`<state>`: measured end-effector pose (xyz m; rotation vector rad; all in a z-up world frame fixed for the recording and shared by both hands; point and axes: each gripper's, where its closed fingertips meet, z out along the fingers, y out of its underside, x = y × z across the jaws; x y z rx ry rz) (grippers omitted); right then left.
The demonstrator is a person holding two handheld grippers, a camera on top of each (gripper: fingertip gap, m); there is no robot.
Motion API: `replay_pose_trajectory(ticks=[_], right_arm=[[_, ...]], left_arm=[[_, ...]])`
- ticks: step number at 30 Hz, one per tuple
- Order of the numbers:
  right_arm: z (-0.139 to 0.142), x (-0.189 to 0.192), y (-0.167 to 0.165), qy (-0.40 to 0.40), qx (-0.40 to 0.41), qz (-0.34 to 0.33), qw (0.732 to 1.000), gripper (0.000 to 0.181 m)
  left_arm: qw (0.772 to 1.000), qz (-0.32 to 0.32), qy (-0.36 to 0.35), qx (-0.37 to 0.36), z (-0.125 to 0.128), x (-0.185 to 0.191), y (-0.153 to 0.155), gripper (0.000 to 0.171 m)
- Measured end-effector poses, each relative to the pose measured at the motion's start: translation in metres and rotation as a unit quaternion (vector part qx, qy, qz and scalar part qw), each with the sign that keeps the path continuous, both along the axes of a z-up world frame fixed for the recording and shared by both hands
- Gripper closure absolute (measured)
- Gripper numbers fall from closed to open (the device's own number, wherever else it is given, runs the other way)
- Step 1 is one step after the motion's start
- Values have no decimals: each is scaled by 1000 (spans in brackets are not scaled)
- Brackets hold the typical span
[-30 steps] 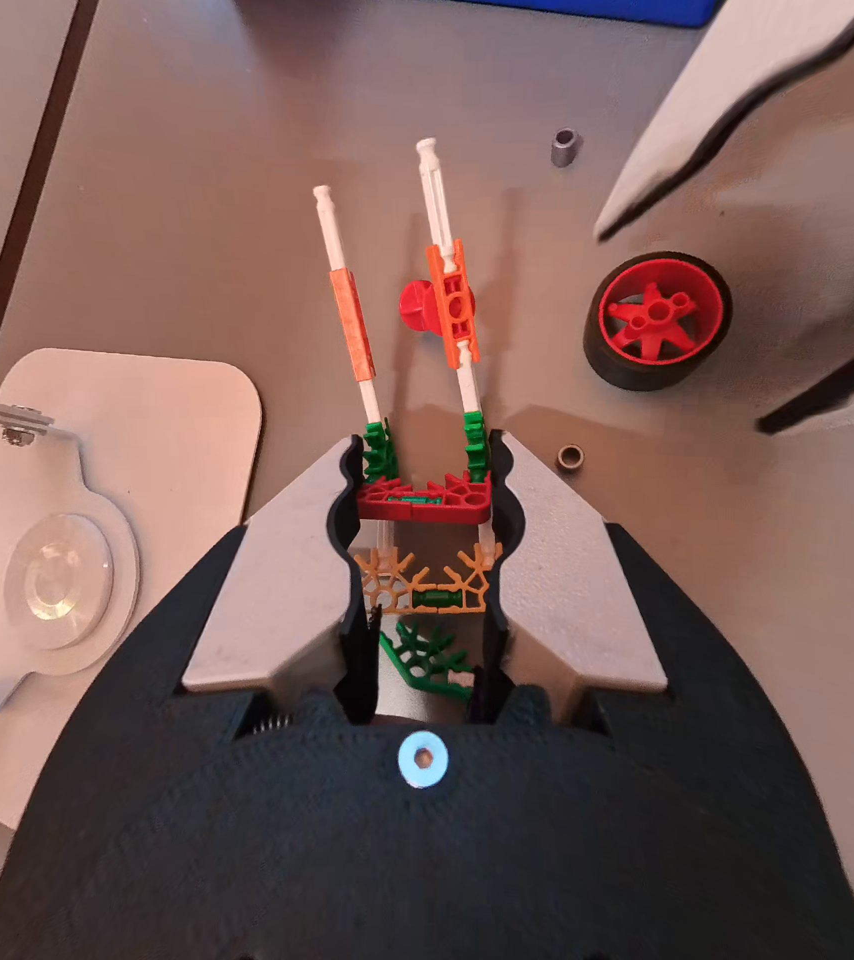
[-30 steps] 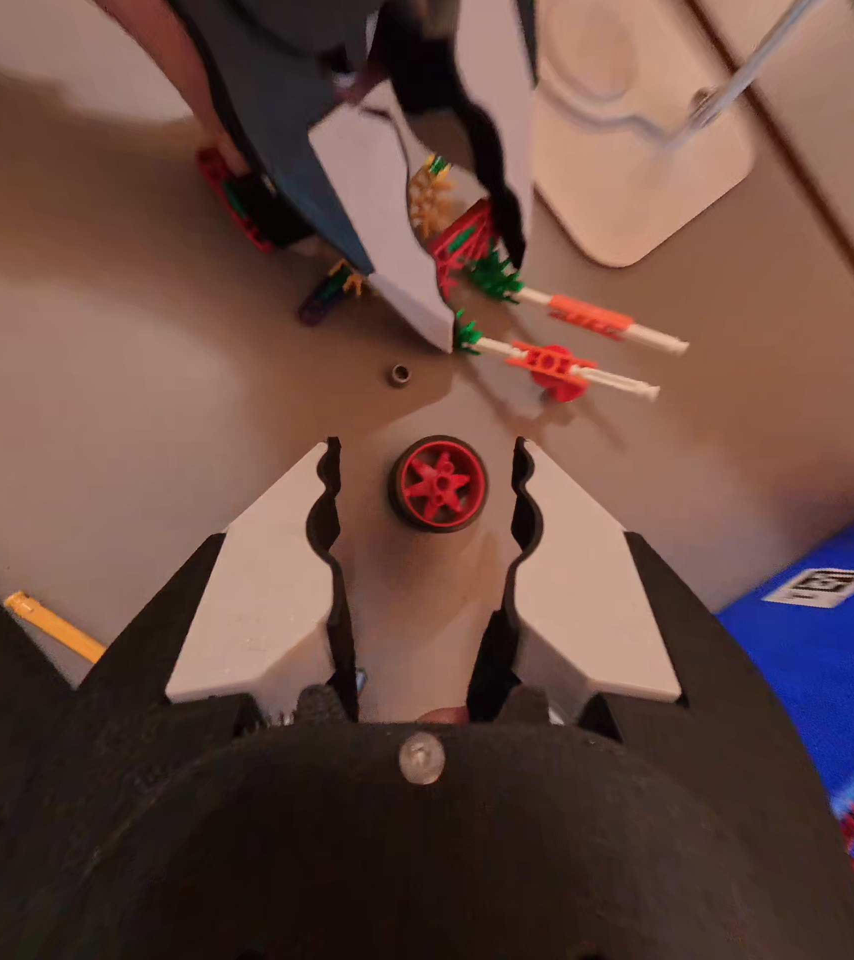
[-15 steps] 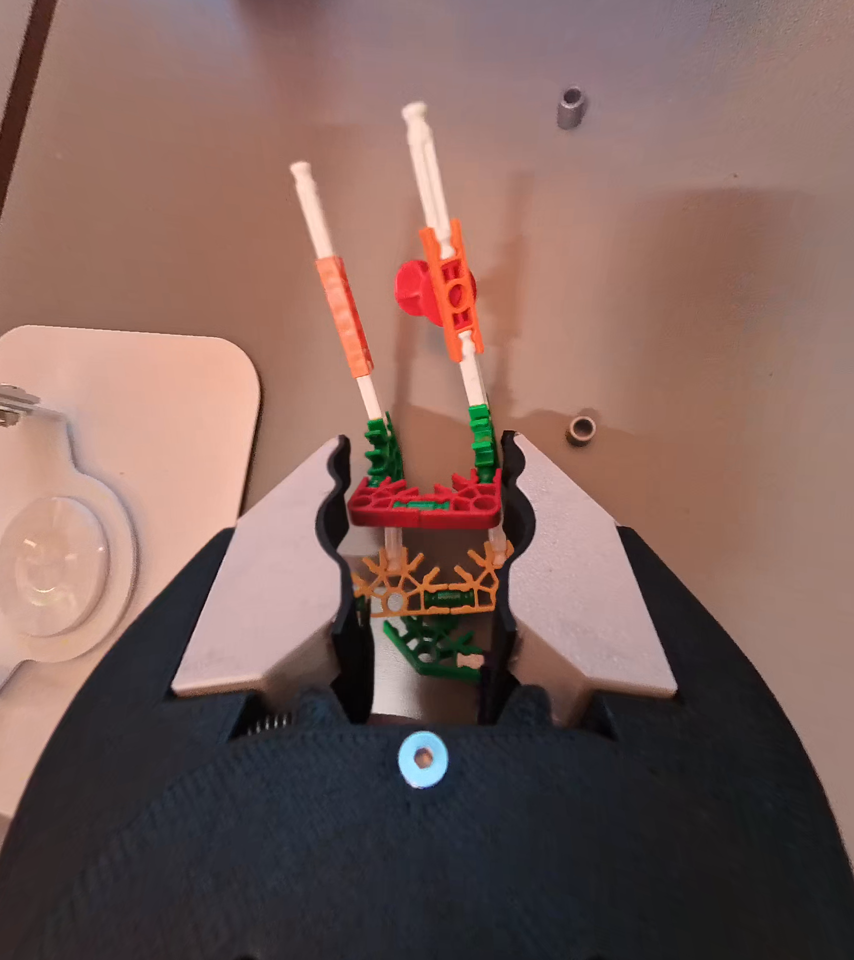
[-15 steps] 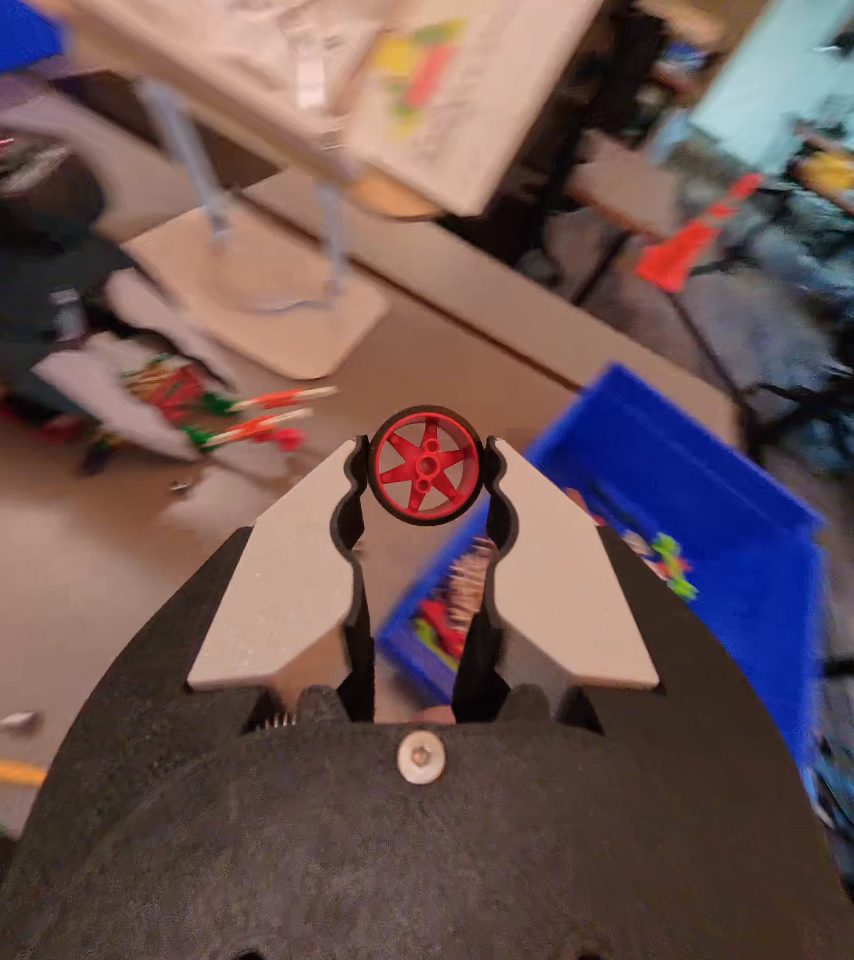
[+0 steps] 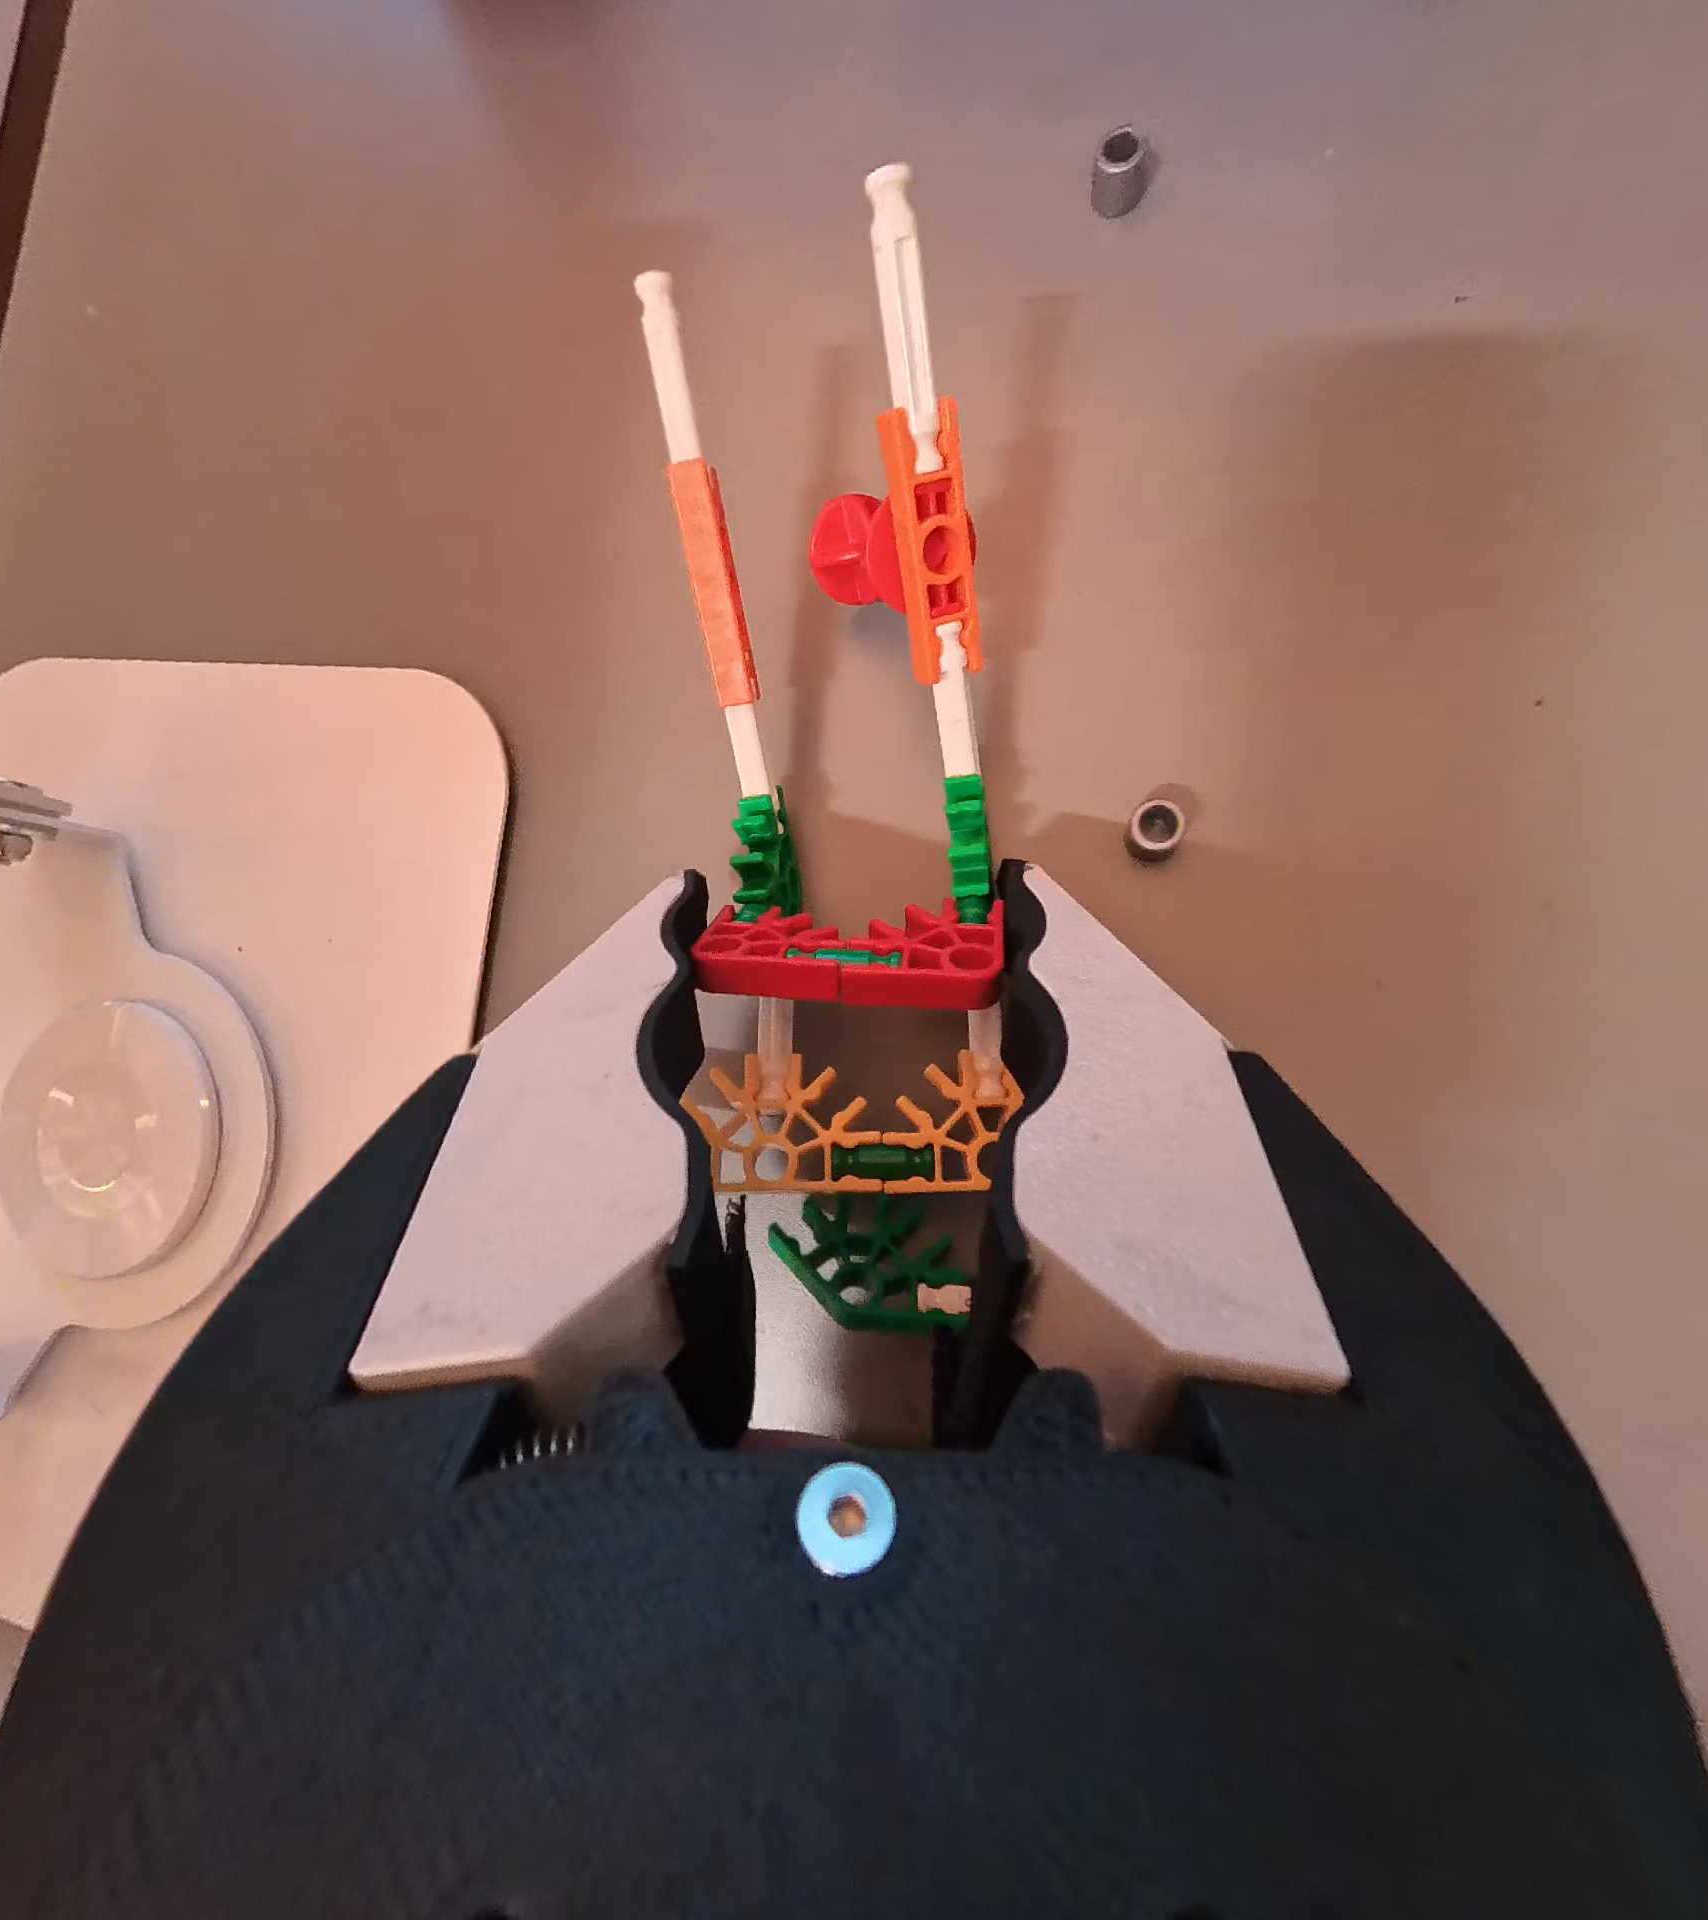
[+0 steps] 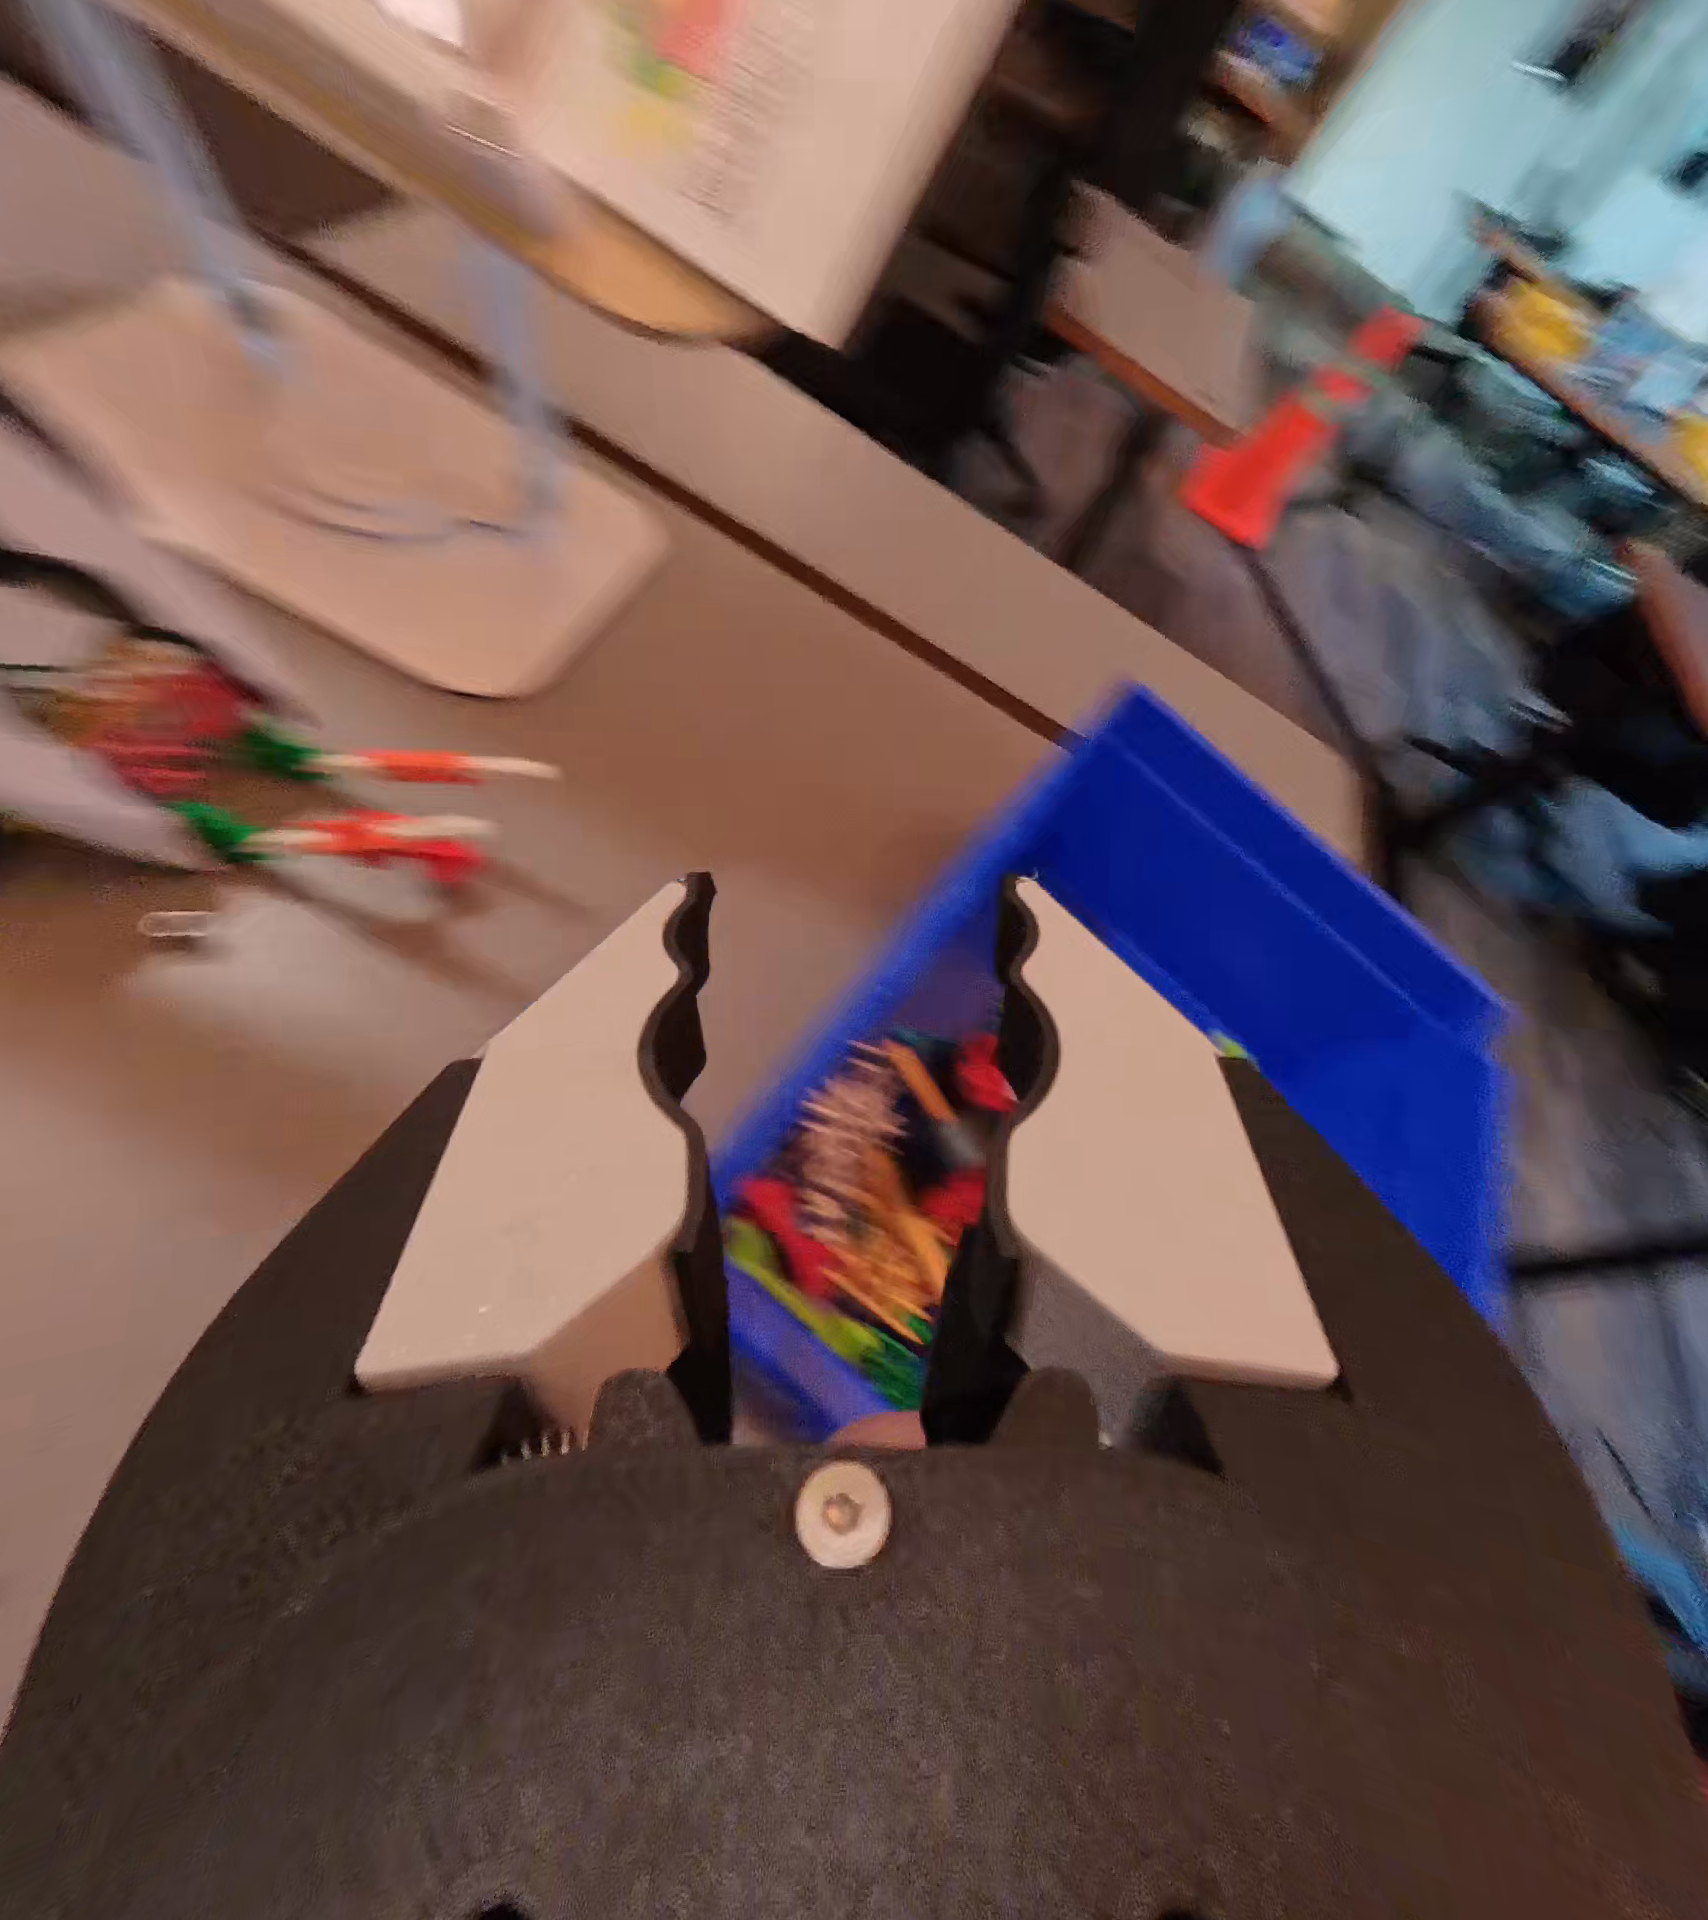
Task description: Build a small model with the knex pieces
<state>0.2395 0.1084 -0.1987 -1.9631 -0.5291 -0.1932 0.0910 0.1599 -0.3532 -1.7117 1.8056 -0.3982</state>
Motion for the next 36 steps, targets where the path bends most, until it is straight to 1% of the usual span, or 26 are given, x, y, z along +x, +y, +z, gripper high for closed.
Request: replay_pose_trajectory(ticks=[2, 4, 6, 7, 8, 9, 10, 12, 13, 15, 17, 20, 23, 25, 29, 30, 31, 32, 34, 35, 36], right_arm=[[-17, -58, 1, 10, -39, 89, 995, 129], [-45, -89, 7, -25, -79, 127, 988, 129], [-78, -97, 12, -62, -131, 127, 981, 132], [-89, -99, 15, -65, -142, 126, 980, 135], [-96, -104, 16, -48, -152, 130, 979, 141], [-103, -108, 14, -25, -170, 137, 976, 143], [-108, -109, 13, -8, -180, 140, 974, 146], [-117, -111, 9, 14, -200, 149, 968, 152], [-123, -113, 6, 23, -213, 156, 964, 150], [-129, -114, 2, 32, -226, 163, 960, 151], [-132, -120, -5, 37, -239, 186, 952, 165], [-132, -130, -12, 54, -249, 217, 942, 174], [-127, -137, -17, 78, -250, 233, 937, 176], [-126, -138, -18, 71, -249, 231, 938, 175], [-136, -141, -24, 71, -276, 238, 929, 162], [-135, -140, -23, 69, -272, 237, 930, 165], [-135, -138, -22, 65, -267, 234, 933, 175], [-134, -138, -22, 64, -268, 233, 933, 176], [-132, -135, -20, 53, -259, 229, 937, 177], [-133, -130, -18, 29, -252, 221, 942, 178], [-133, -124, -14, 1, -237, 211, 948, 178]], left_arm=[[1000, -24, -5, 15, 1, 1, -4, 117], [998, -37, -9, 40, 4, 2, -5, 117], [995, -55, -12, 81, 9, 3, -5, 117], [993, -59, -11, 99, 12, 2, -4, 117], [991, -73, -12, 116, 14, 1, -6, 117], [987, -90, -13, 131, 16, 0, -9, 117], [986, -94, -11, 138, 17, -2, -10, 117], [985, -104, -5, 139, 16, -5, -12, 117], [985, -108, 0, 137, 15, -6, -13, 117], [983, -124, 2, 135, 15, -8, -17, 117], [979, -144, 12, 142, 14, -12, -21, 117], [969, -157, 42, 187, 18, -19, -18, 117], [959, -163, 59, 223, 21, -22, -15, 117], [955, -165, 65, 239, 24, -22, -15, 117], [942, -175, 88, 272, 22, -24, -15, 117], [938, -178, 91, 285, 23, -23, -15, 117], [933, -178, 94, 298, 25, -22, -14, 117], [929, -178, 101, 308, 27, -22, -14, 117], [912, -175, 115, 352, 32, -20, -10, 117], [910, -173, 110, 361, 35, -17, -11, 117], [917, -164, 97, 351, 37, -15, -12, 117]])
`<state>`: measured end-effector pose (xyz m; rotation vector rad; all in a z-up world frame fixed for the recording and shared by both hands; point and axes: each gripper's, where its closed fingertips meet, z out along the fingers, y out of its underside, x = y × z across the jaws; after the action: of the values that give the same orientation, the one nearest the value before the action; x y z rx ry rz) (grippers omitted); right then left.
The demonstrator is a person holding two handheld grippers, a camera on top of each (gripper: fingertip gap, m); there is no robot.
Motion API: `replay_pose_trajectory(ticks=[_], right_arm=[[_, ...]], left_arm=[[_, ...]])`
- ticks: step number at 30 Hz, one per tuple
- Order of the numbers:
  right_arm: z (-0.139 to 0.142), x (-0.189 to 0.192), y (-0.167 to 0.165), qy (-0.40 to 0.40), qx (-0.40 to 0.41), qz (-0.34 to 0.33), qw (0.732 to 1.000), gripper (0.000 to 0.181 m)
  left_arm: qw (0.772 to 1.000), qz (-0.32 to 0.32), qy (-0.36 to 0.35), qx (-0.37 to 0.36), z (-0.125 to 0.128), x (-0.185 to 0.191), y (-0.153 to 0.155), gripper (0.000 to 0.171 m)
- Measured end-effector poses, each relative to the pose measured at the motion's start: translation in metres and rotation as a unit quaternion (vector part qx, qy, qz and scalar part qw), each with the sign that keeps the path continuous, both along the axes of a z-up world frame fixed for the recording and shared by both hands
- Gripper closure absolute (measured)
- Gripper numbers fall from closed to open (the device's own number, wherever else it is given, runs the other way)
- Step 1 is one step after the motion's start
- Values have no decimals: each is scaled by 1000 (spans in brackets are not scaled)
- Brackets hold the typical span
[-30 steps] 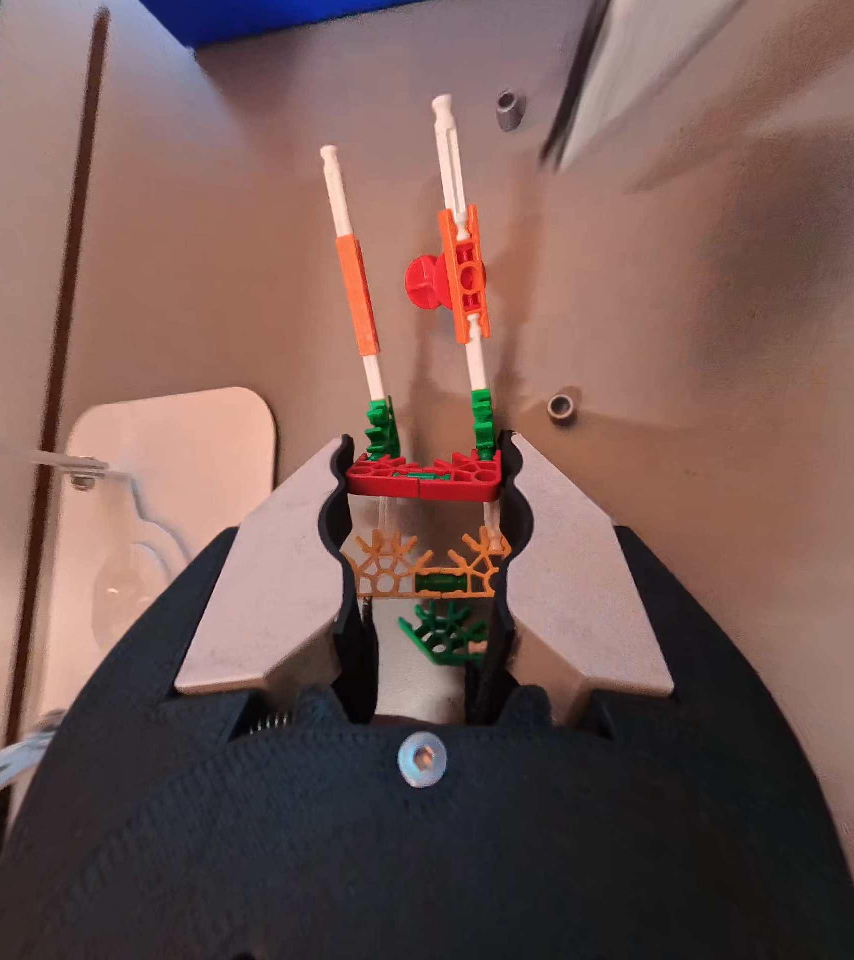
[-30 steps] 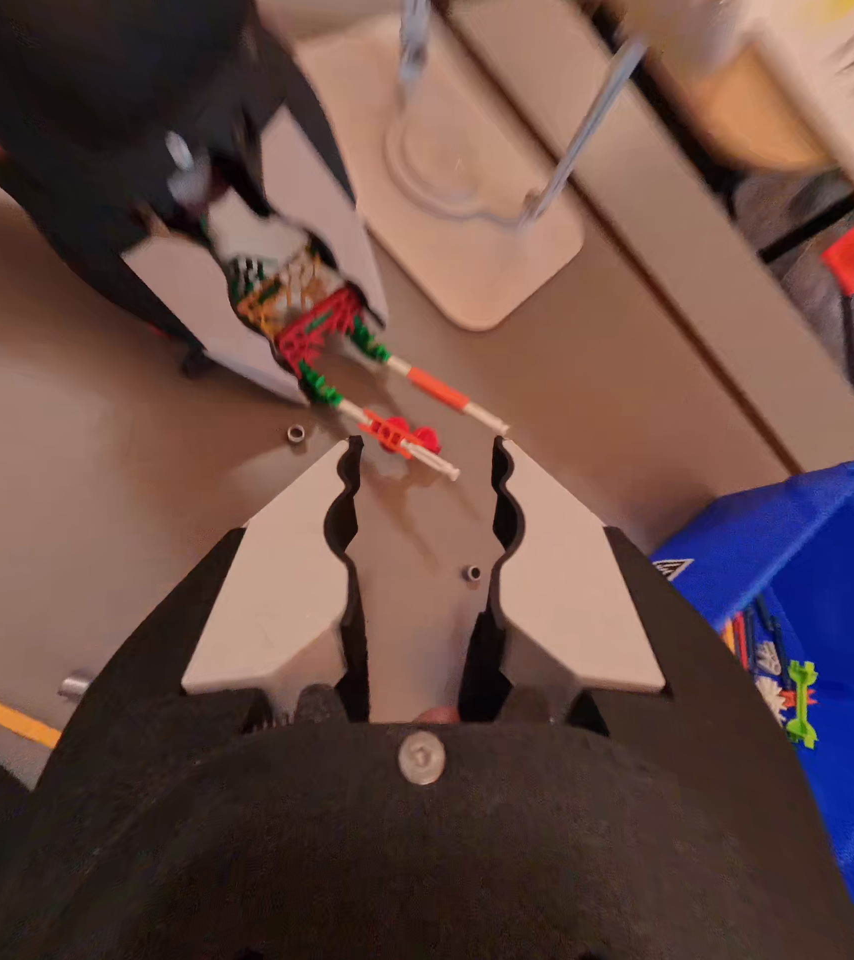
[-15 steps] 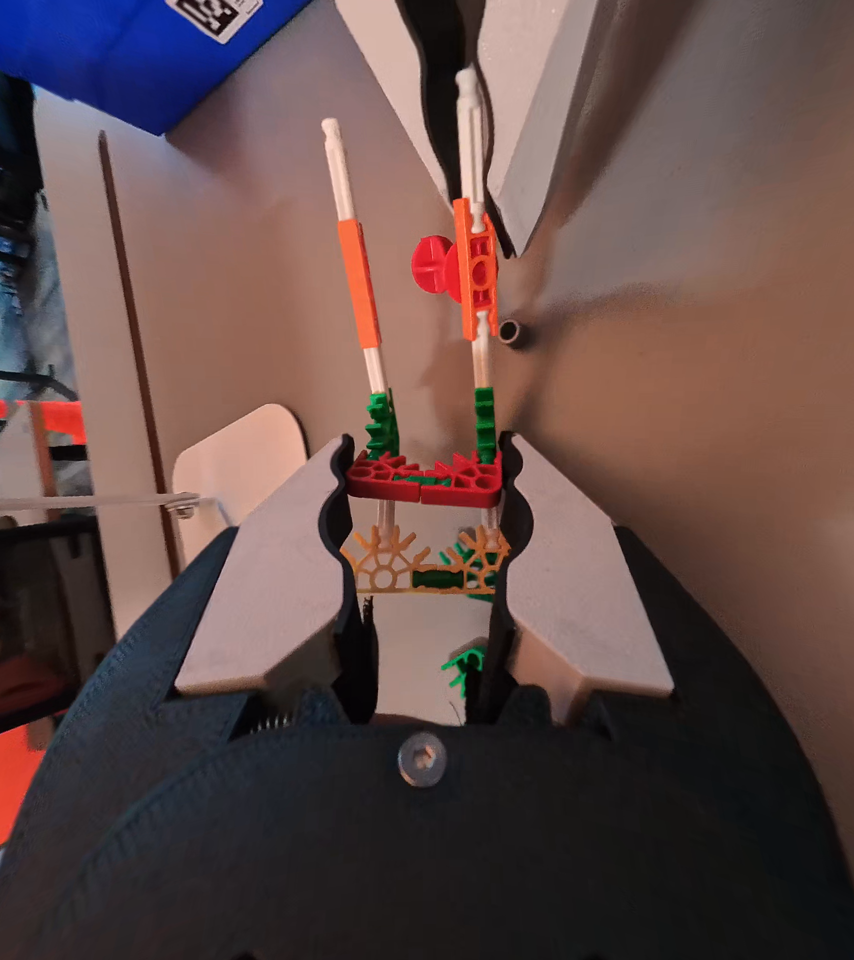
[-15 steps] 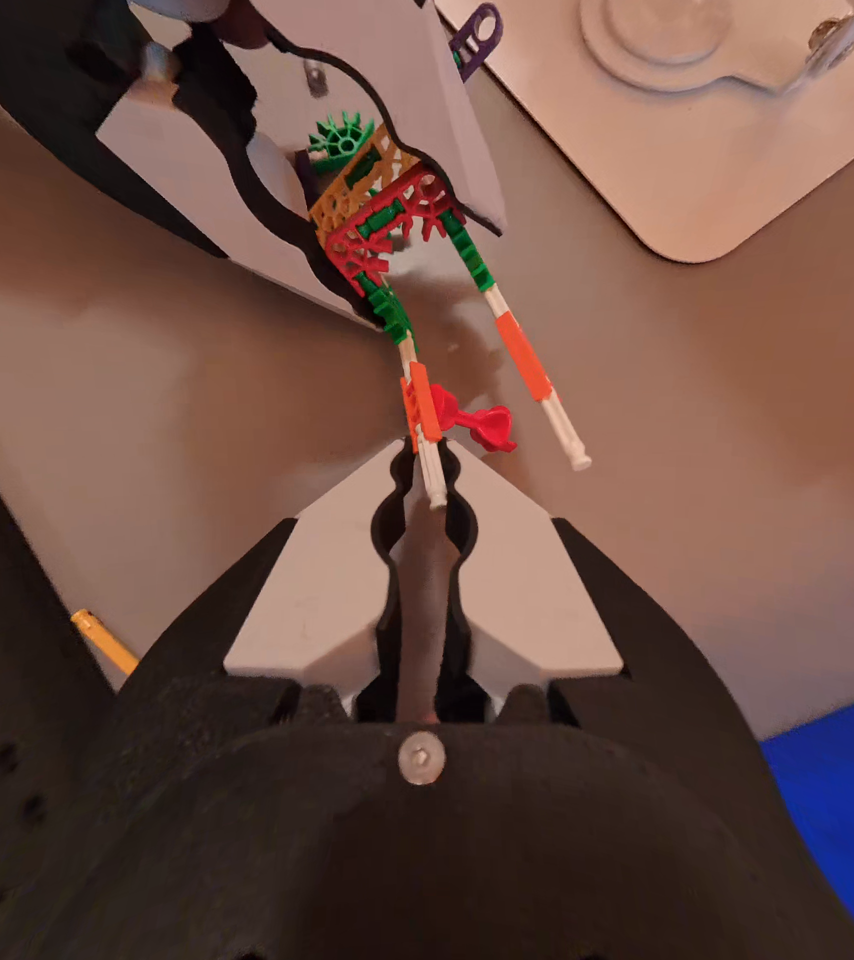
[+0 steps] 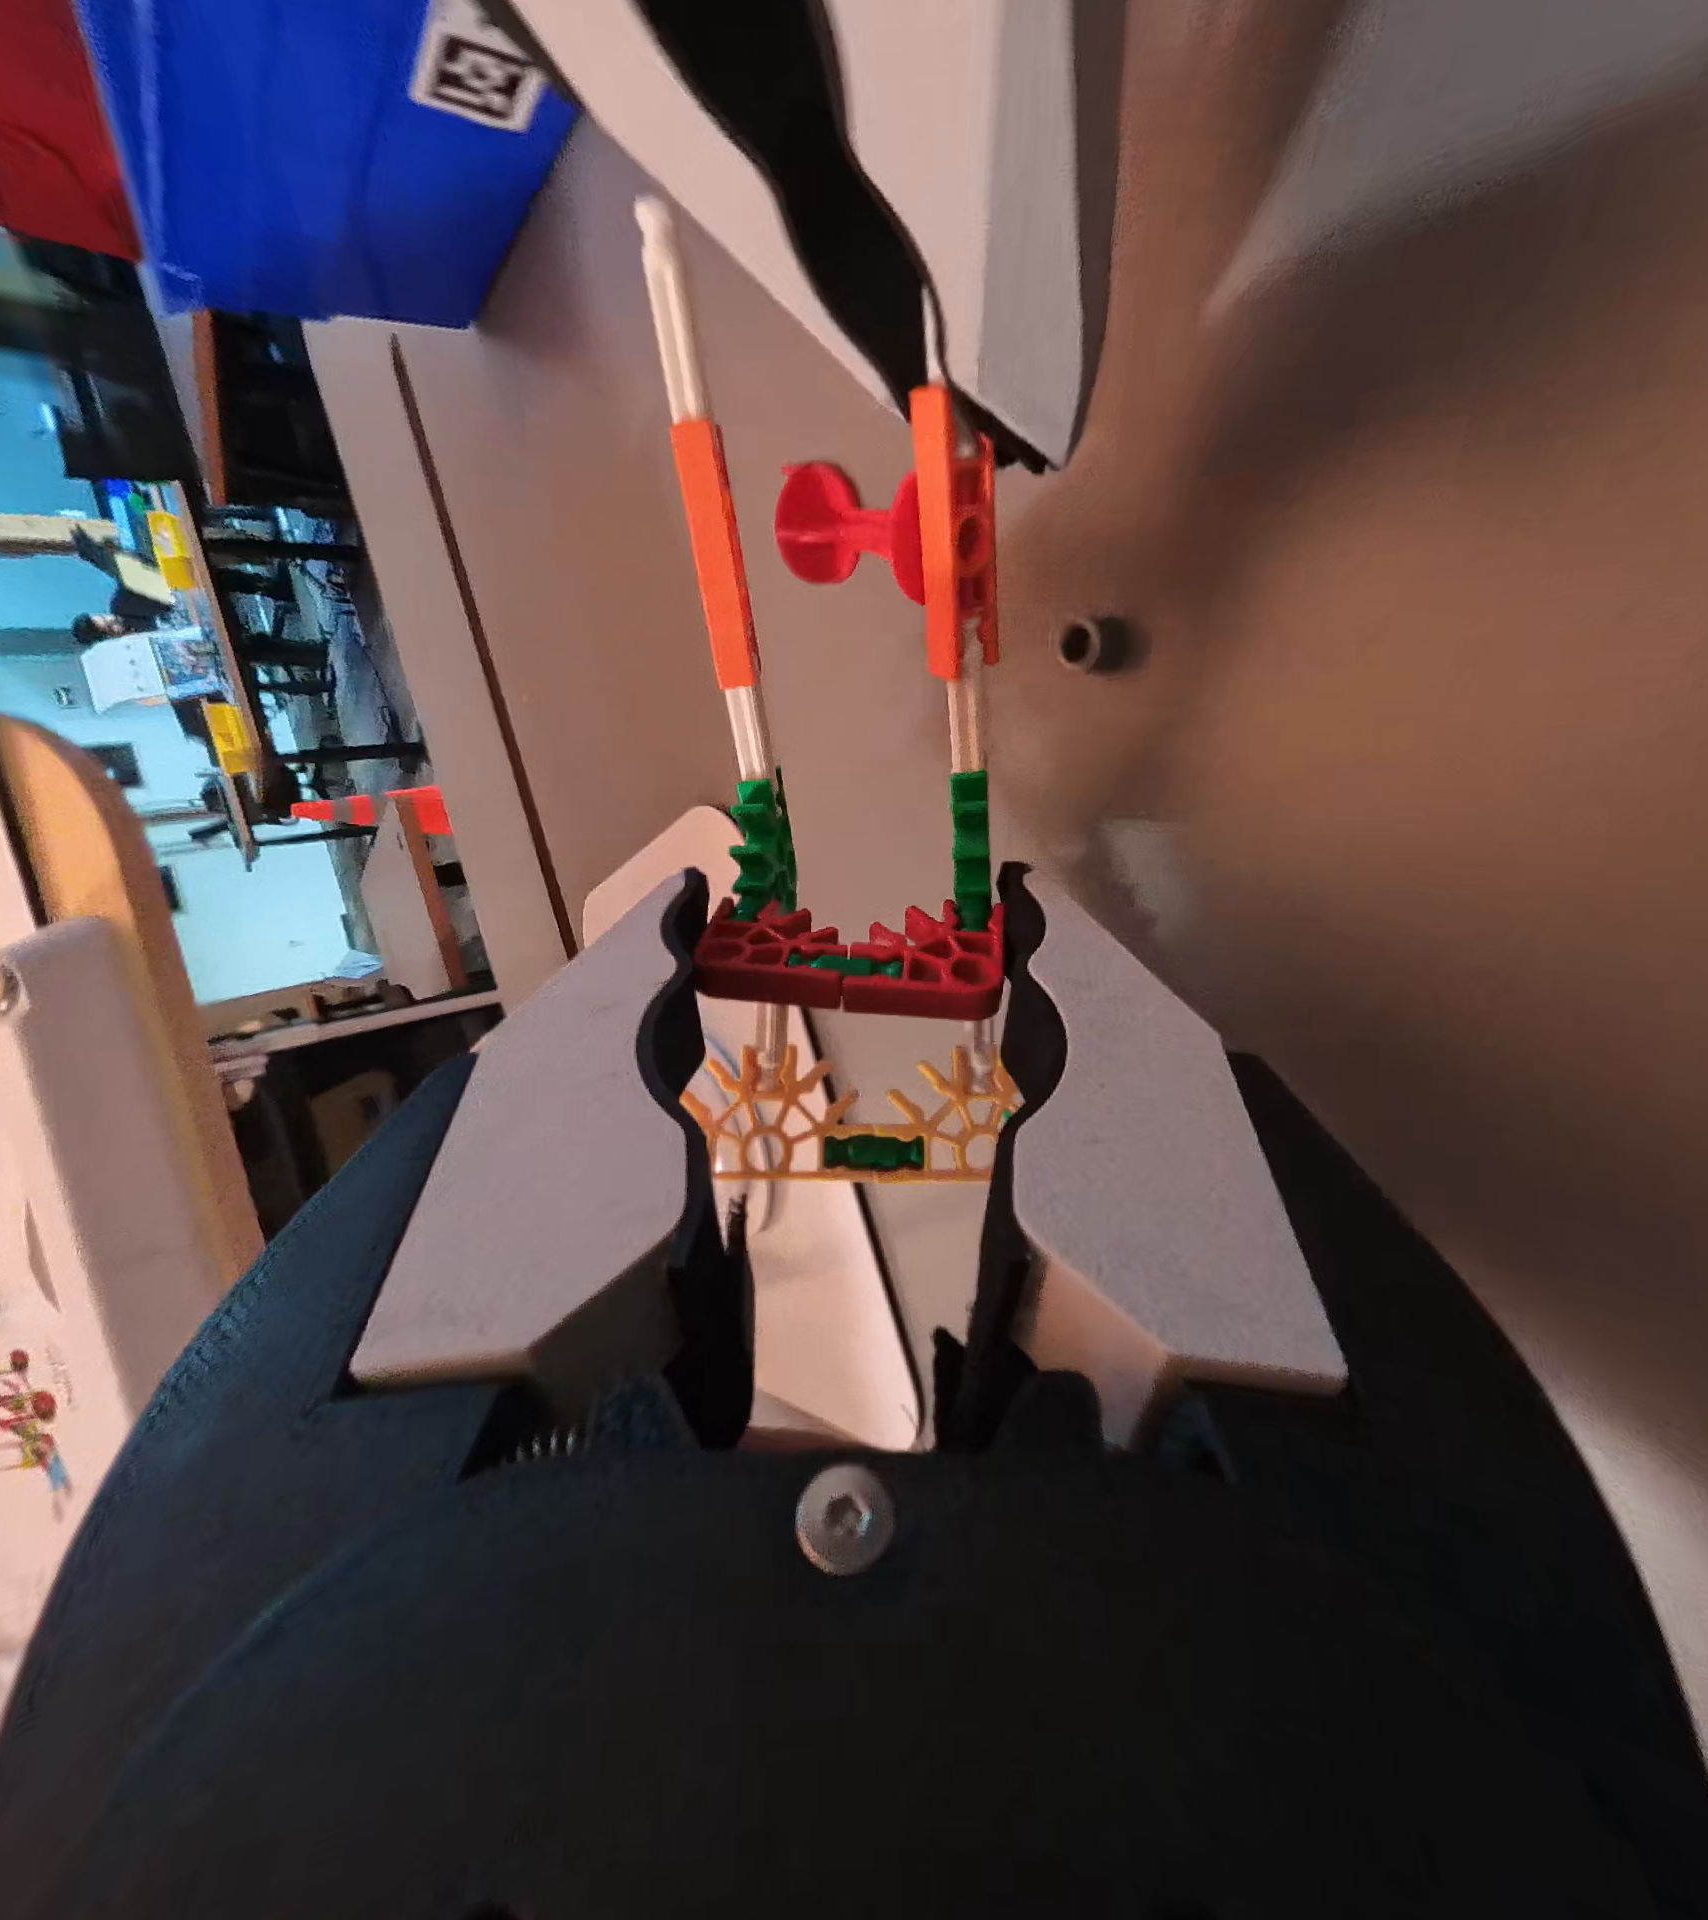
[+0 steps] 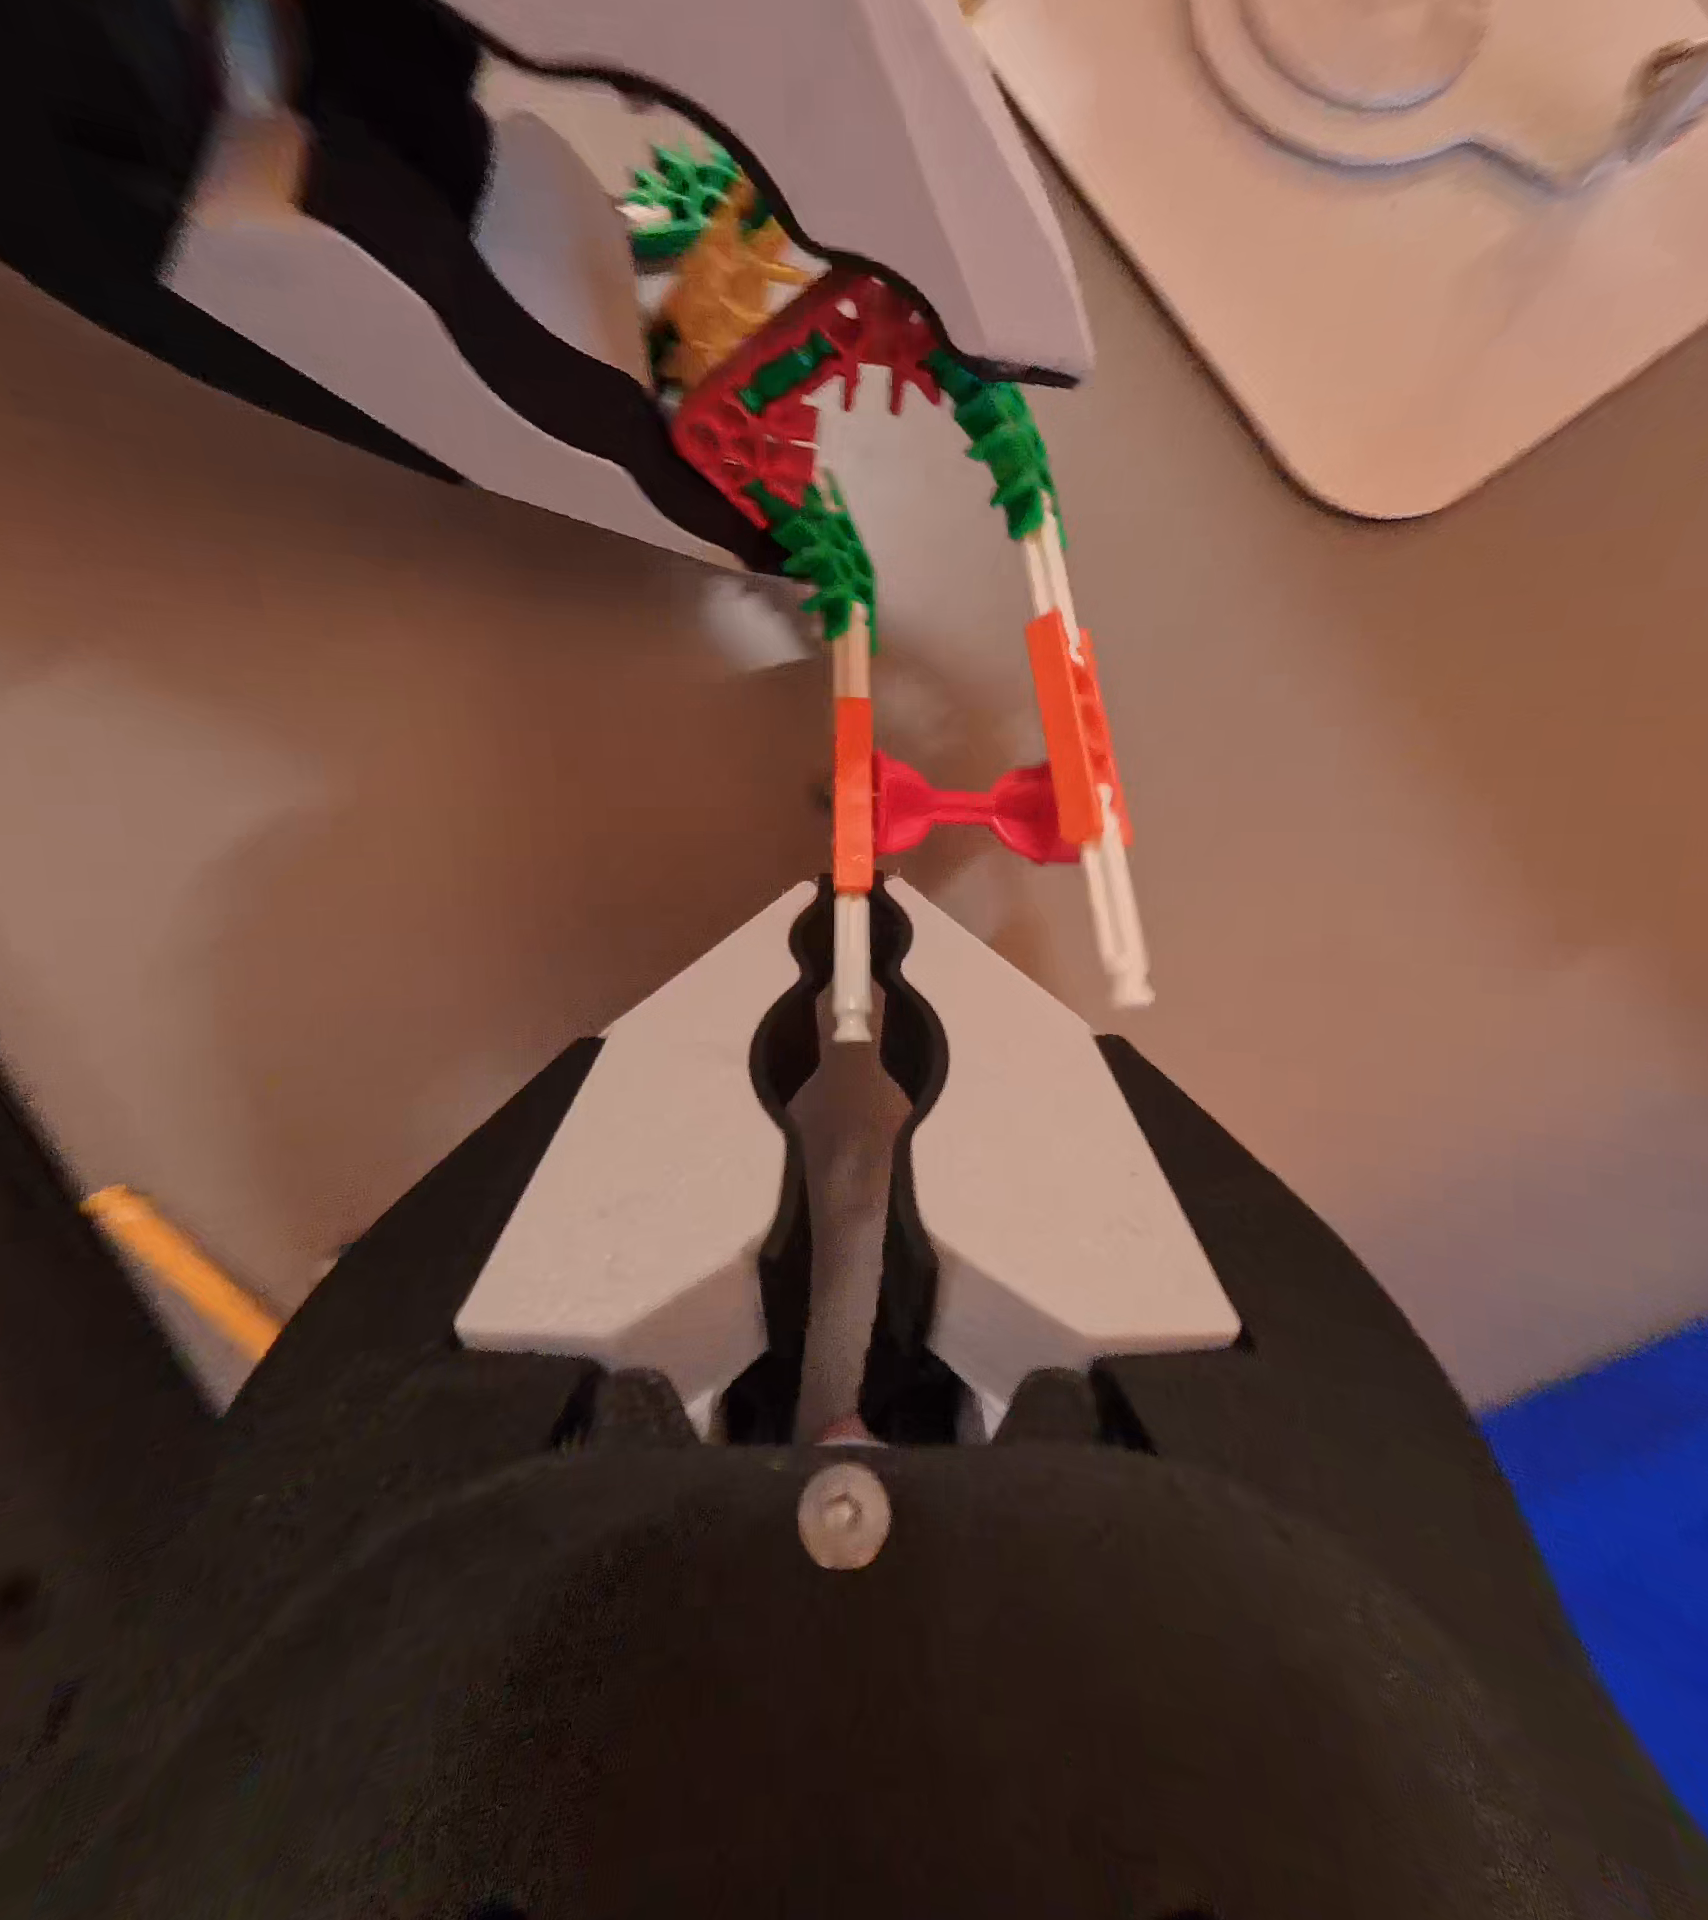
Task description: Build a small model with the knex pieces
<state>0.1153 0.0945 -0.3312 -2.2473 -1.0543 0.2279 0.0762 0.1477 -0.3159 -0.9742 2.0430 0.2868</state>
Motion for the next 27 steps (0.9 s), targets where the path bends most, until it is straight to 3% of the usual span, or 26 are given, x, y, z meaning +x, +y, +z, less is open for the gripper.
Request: replay_pose_trajectory(ticks=[2, 3, 6, 9, 12, 16, 20, 24, 27], right_arm=[[4, 4, 3, -37, 41, 7, 998, 179], [6, 4, 5, -52, 60, 12, 997, 179], [6, 6, 10, -114, 112, 30, 987, 179], [14, 1, 14, -117, 150, 39, 981, 179], [26, 4, 20, -99, 171, 18, 980, 179], [42, 11, 25, -60, 199, -5, 978, 179], [69, 9, 30, 11, 244, -29, 969, 179], [99, 2, 30, 117, 275, -43, 953, 179], [106, -8, 25, 193, 256, -25, 947, 179]], left_arm=[[999, 26, -37, -21, 7, 4, 7, 115], [997, 39, -49, -41, 8, 3, 10, 106], [982, 55, -95, -152, 11, 2, 8, 89], [943, 81, -149, -288, 18, 0, 9, 70], [905, 82, -221, -355, 38, -1, 18, 63], [853, 85, -295, -421, 63, -9, 32, 66], [801, 80, -309, -507, 65, -13, 29, 66], [751, 42, -332, -569, 74, 1, 9, 81], [718, -1, -395, -572, 95, 16, -1, 98]])
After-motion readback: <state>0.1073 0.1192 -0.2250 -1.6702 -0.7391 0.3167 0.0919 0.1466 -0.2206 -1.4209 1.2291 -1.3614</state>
